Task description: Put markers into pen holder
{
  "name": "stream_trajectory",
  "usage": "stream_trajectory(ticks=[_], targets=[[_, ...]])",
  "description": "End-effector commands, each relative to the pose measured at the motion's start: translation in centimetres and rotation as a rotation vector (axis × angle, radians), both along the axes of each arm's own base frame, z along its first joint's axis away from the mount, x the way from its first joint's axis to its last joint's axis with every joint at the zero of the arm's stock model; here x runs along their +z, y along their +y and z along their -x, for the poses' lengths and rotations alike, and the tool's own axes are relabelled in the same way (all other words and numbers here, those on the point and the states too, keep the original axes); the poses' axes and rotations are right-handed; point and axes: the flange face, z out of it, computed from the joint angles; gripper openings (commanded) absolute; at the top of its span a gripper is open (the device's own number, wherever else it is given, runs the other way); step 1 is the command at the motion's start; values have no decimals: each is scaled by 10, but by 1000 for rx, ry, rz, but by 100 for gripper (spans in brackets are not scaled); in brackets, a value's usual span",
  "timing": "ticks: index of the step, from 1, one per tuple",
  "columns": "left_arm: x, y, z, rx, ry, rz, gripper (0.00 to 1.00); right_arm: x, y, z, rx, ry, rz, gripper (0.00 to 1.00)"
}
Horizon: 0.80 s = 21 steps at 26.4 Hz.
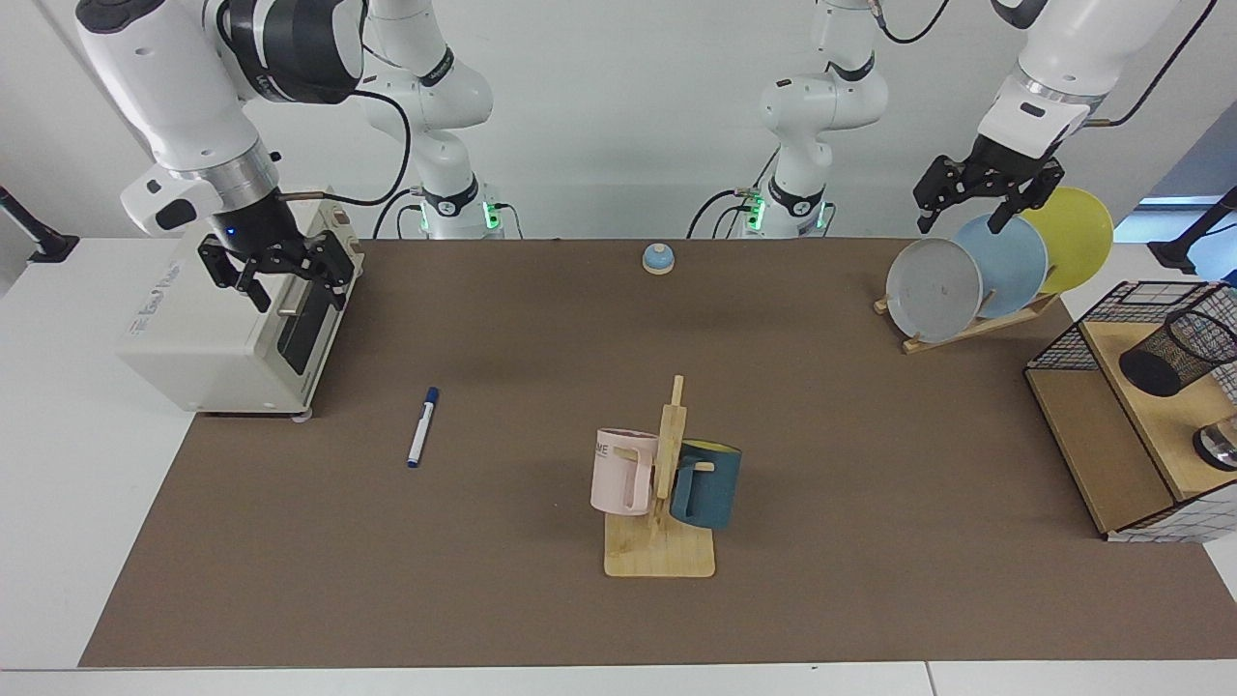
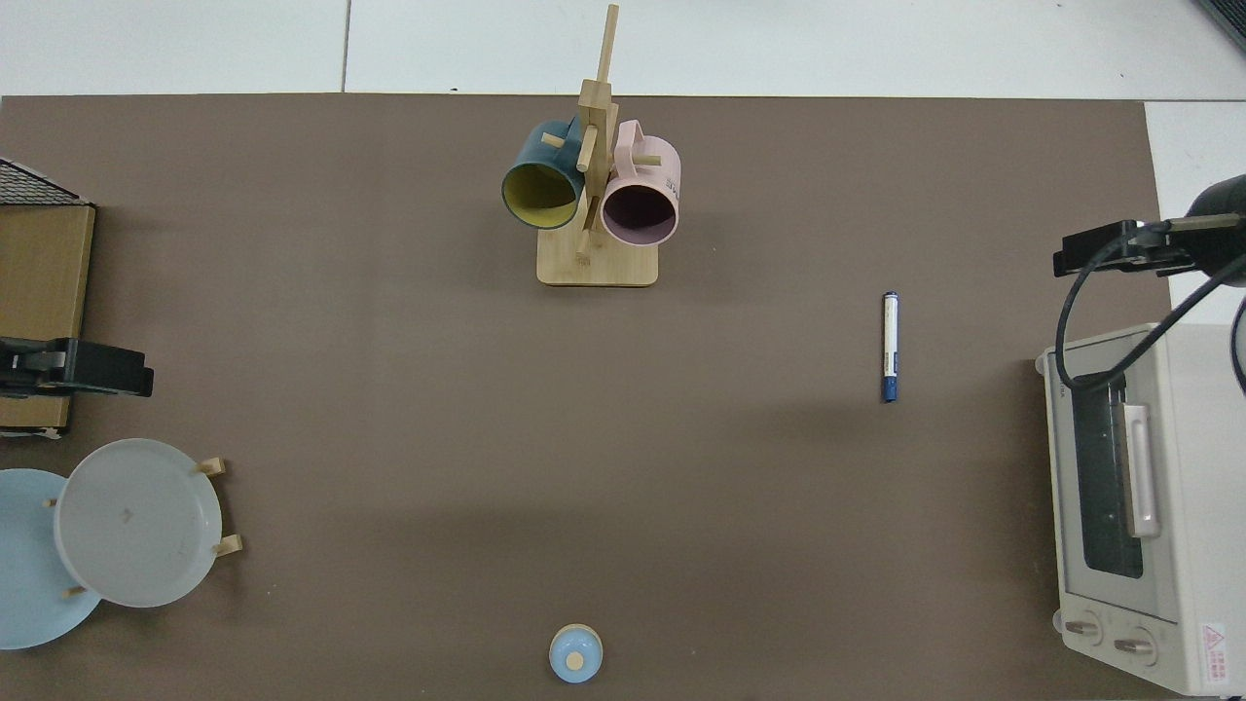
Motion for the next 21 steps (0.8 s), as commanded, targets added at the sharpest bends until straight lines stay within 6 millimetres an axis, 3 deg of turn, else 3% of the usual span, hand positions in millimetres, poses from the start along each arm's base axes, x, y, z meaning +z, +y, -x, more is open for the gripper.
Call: stream_trajectory(ticks=[1, 12, 18, 21], targets=[[3, 3, 3, -3, -14, -9, 100, -6, 3, -17, -14, -9, 18, 100], [3, 3, 3, -4, -14, -9, 100, -47, 11, -42, -46, -32, 21, 100], [3, 3, 3, -3, -14, -9, 100, -89, 12, -49, -53, -12, 18, 100], [3, 3, 3, -4, -14, -9, 100, -122, 15, -59, -50, 20, 28, 100]])
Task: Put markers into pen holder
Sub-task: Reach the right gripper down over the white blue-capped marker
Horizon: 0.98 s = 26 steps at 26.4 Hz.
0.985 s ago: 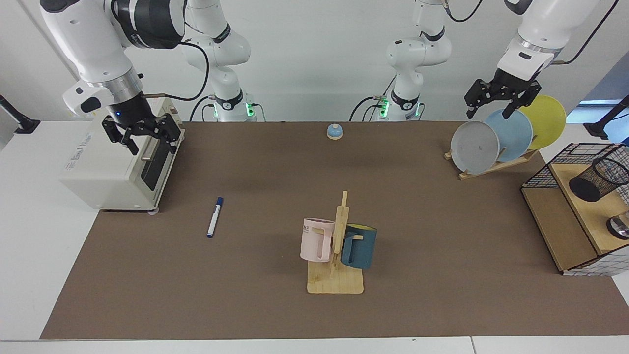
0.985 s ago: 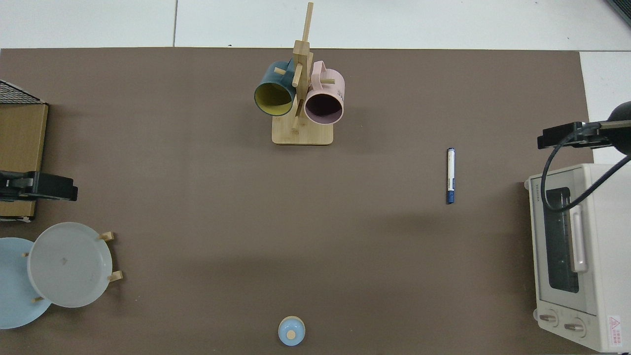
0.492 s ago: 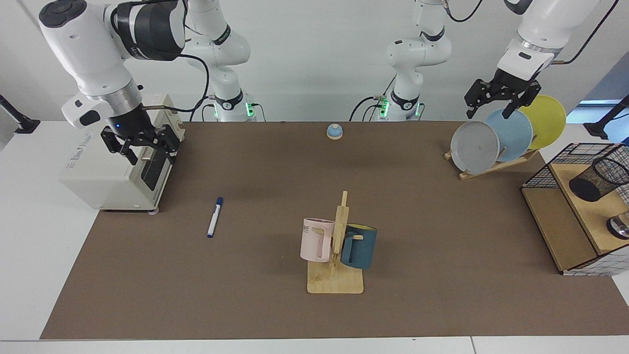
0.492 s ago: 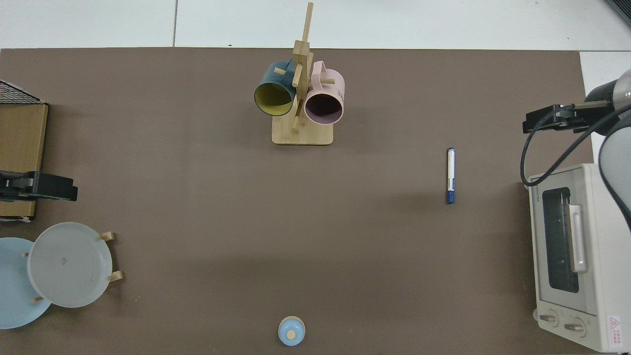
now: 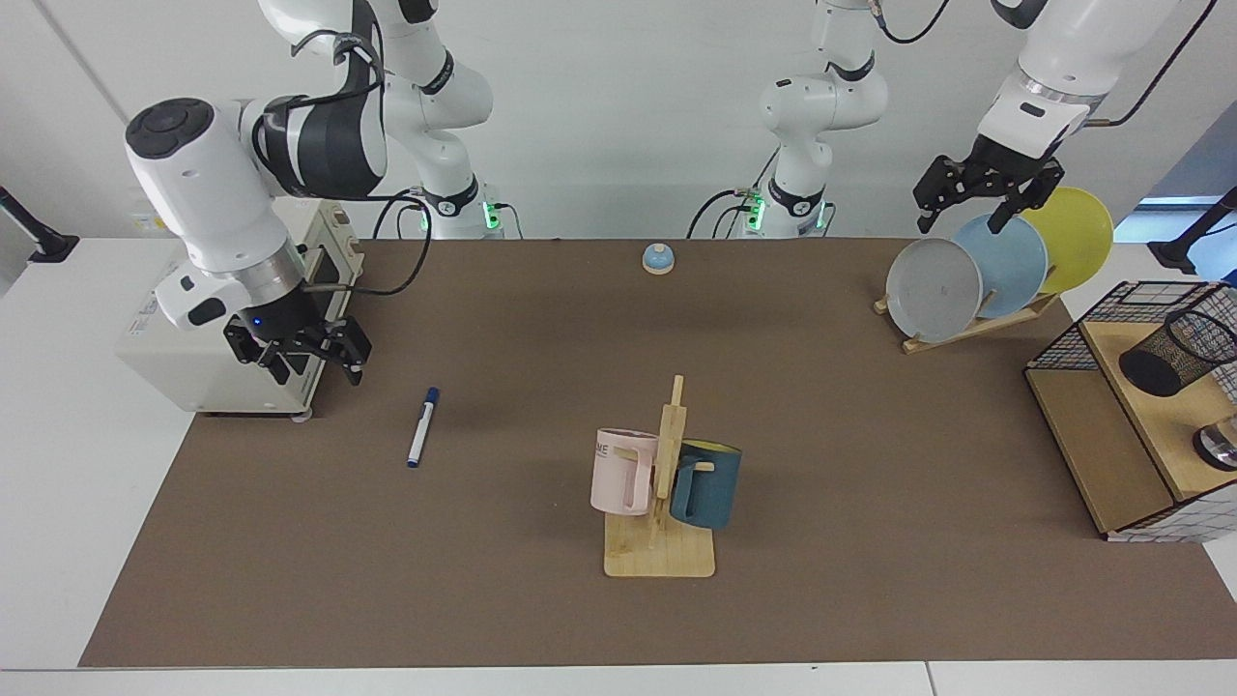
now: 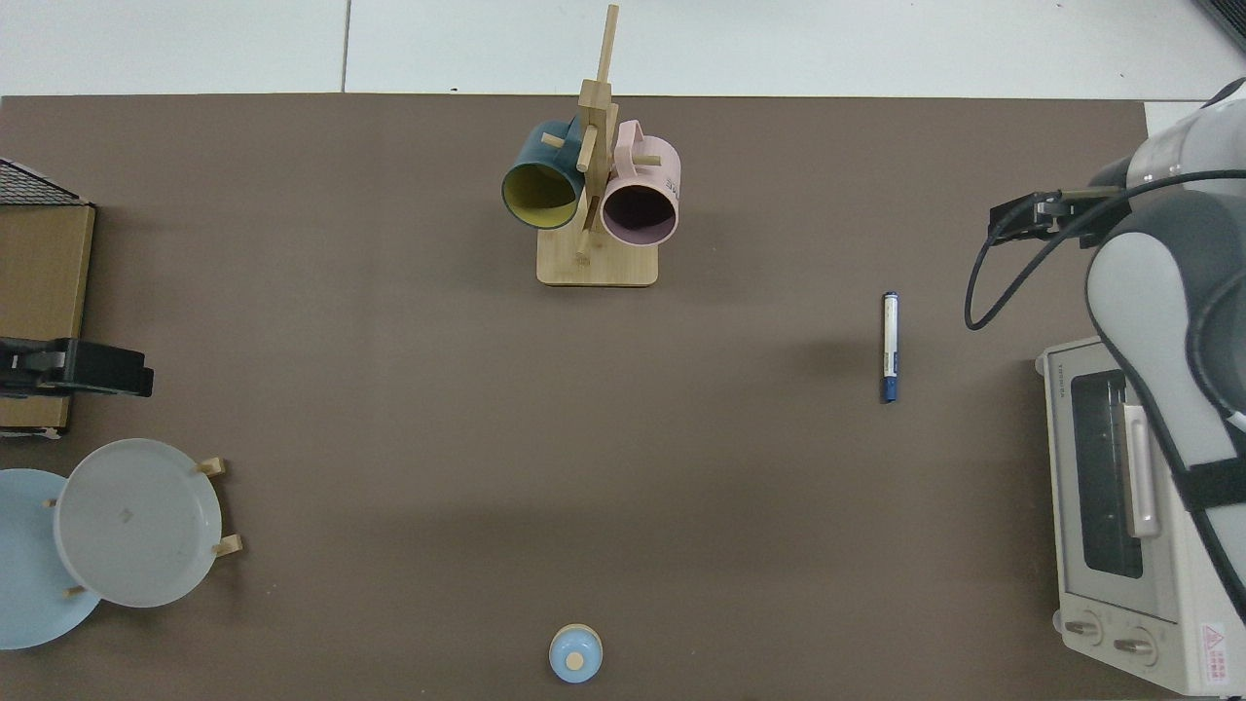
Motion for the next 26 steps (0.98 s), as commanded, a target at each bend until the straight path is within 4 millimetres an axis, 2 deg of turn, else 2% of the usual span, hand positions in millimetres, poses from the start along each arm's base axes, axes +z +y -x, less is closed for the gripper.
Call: stream_trajectory(ticks=[1, 3, 7, 16, 20, 26], targets=[[3, 3, 3, -4, -14, -9, 100, -52, 9, -13, -12, 31, 15, 100], [3, 3, 3, -4, -14, -9, 100, -76, 19, -17, -3, 41, 19, 100], [3, 3, 3, -4, -14, -9, 100, -110, 22, -21, -2, 62, 19, 100], [3, 3, 3, -4, -14, -9, 100, -175, 23, -24, -3, 99, 20, 100], [3, 3, 3, -4, -14, -9, 100, -191, 22, -18, -3, 121, 23, 100], [3, 3, 3, -4, -14, -9, 100, -204, 22, -13, 3, 143, 25, 100]])
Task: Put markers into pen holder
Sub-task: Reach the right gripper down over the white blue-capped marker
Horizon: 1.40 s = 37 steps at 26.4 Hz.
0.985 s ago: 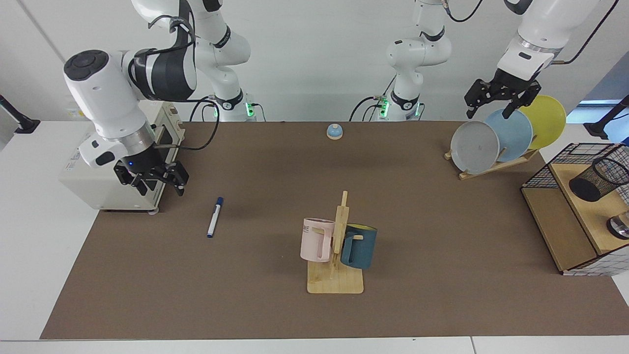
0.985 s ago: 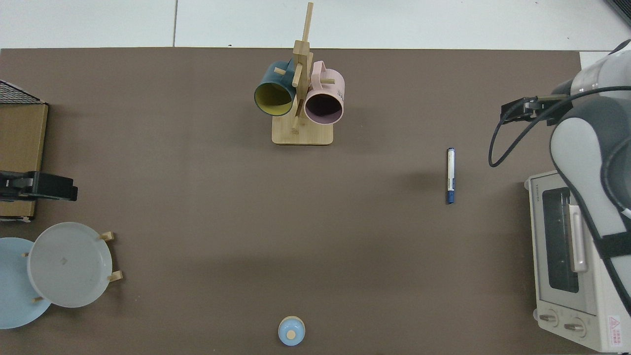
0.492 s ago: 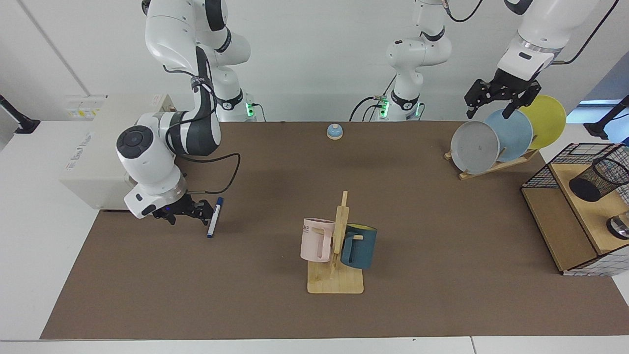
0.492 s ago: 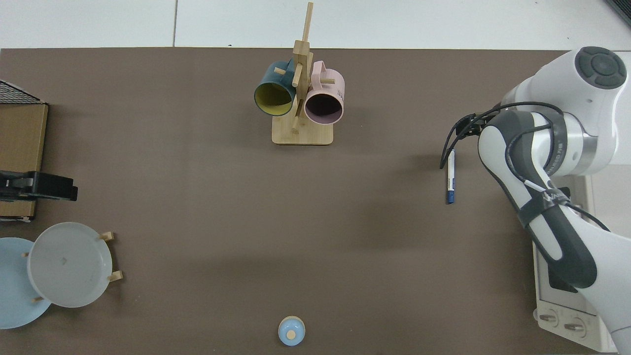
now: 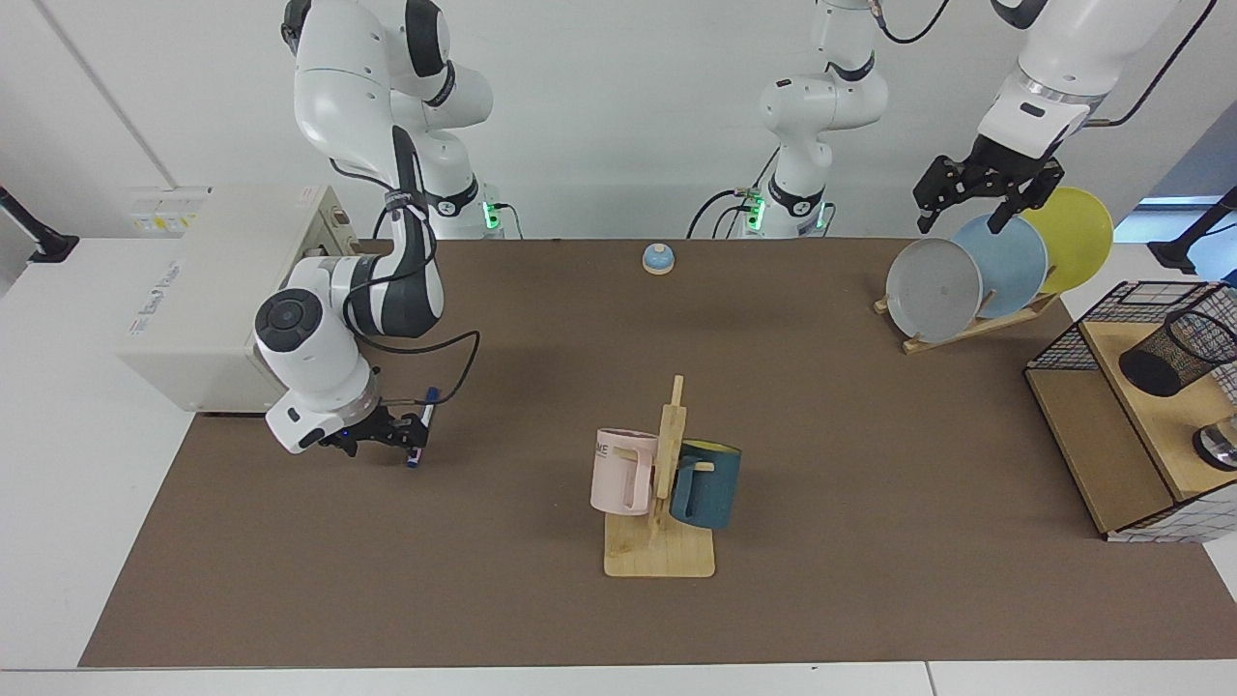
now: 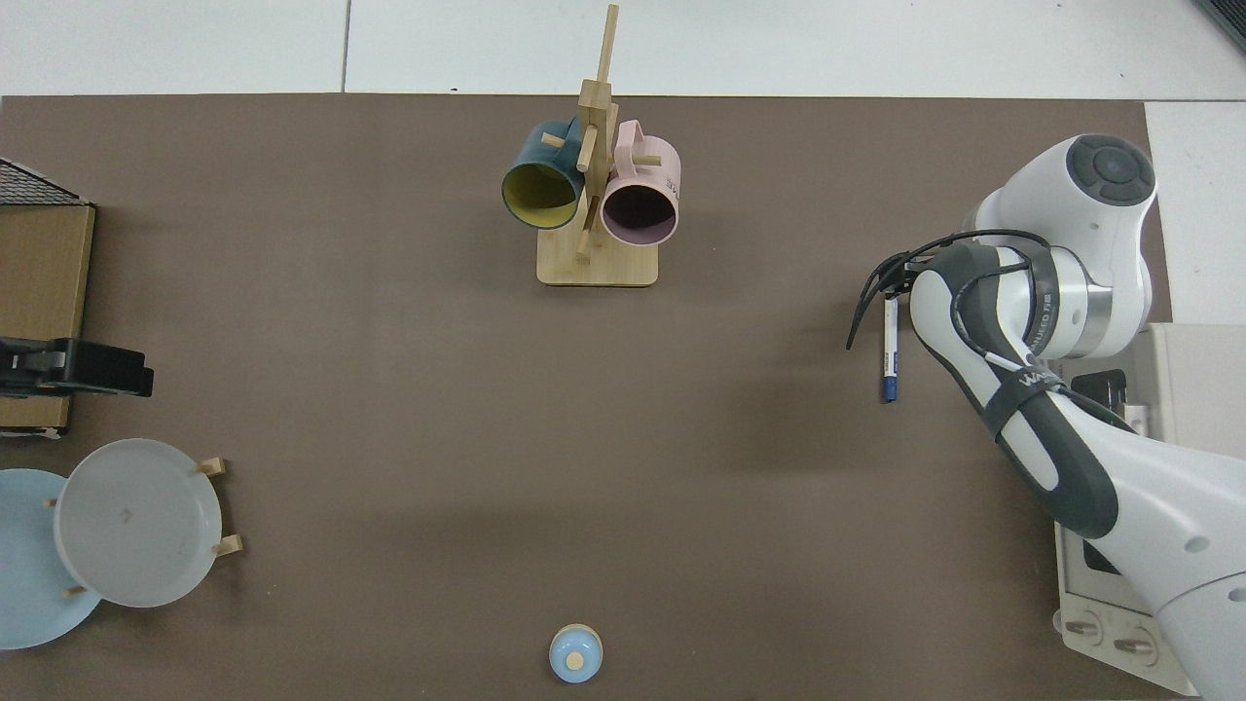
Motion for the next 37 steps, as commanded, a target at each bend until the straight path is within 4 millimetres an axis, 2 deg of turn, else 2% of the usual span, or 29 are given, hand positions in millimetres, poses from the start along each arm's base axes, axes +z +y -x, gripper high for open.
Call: stream_trajectory(ticks=[1, 4, 8, 26, 29, 31, 32, 34, 37], targets=[[3, 3, 2, -4, -16, -9, 100, -7, 0, 4, -12, -7, -3, 100], [3, 3, 3, -4, -14, -9, 100, -7, 2, 4, -13, -7, -4, 100], [3, 3, 2, -4, -16, -9, 100, -19, 19, 3, -17, -12, -2, 100], [3, 3, 3, -4, -14, -9, 100, -28, 16, 4, -24, -18, -2, 97], [3, 3, 3, -4, -14, -9, 100, -28, 16, 4, -24, -18, -2, 89], [3, 3, 3, -4, -14, -9, 100, -28, 16, 4, -26, -19, -2, 79], [3, 3, 3, -3, -14, -9, 100, -28, 17, 5, -28, -17, -3, 71], [3, 3, 3, -4, -14, -9, 100, -29, 18, 5, -47, -18, -2, 44], [3, 3, 3, -4, -14, -9, 100, -28, 19, 4, -72, -21, 0, 13]])
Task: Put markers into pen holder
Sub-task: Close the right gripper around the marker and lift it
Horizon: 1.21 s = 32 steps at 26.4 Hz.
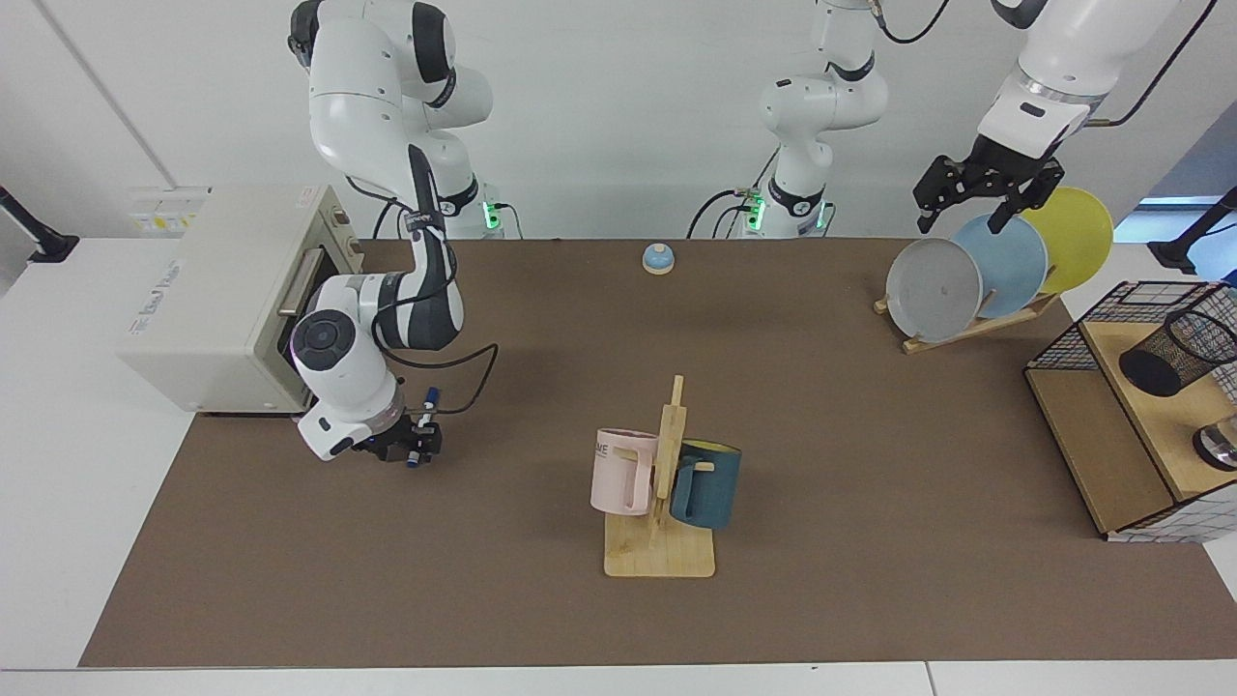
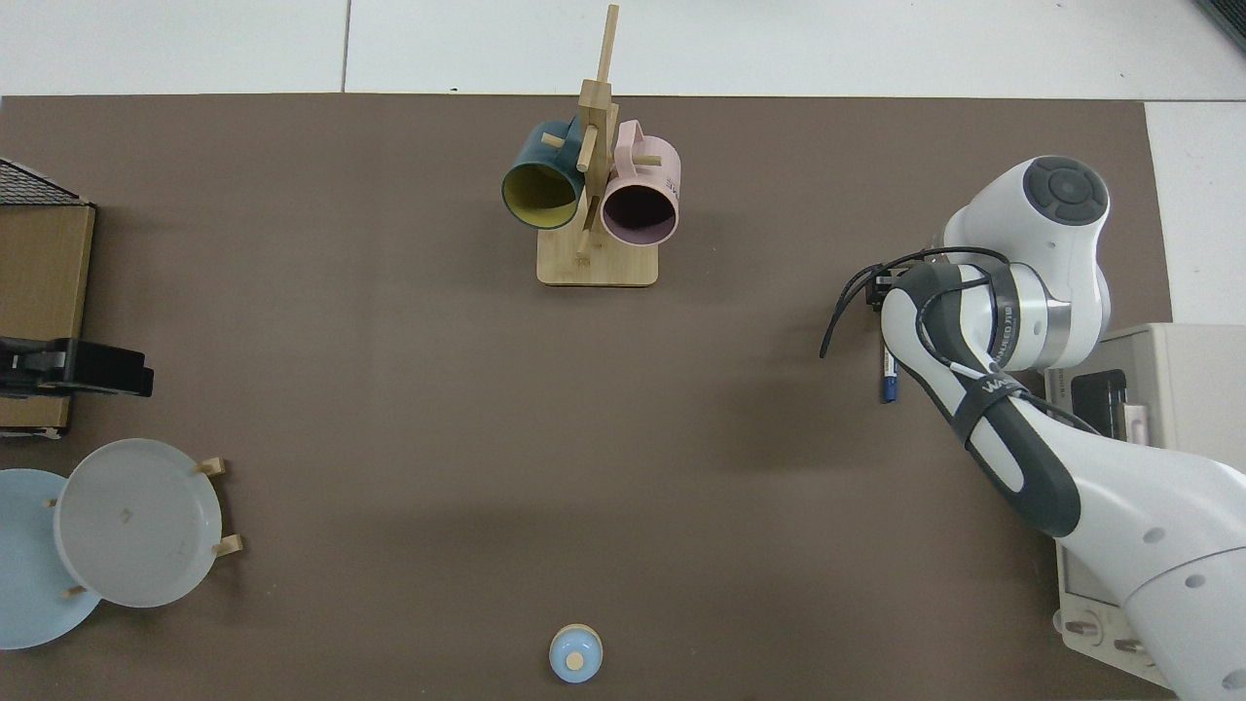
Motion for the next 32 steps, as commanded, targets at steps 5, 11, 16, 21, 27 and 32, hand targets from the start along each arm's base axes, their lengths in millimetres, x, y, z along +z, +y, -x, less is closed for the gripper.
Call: stream_trajectory(ticks=[5, 11, 16, 21, 27, 32], targets=[[3, 3, 3, -4, -14, -9, 100, -3, 1, 0, -52, -17, -6, 0], [3, 3, 3, -4, -14, -9, 100, -4, 1, 1, -52, -15, -5, 0], [3, 3, 3, -4, -14, -9, 100, -3, 0, 0, -65, -17, -5, 0], [3, 3, 3, -4, -14, -9, 100, -2, 1, 0, -109, -21, -3, 0], [3, 3, 3, -4, -14, -9, 100, -1, 0, -1, -142, -25, -1, 0], [3, 3, 2, -4, -16, -7, 100, 5, 0, -2, -182, -34, -1, 0]])
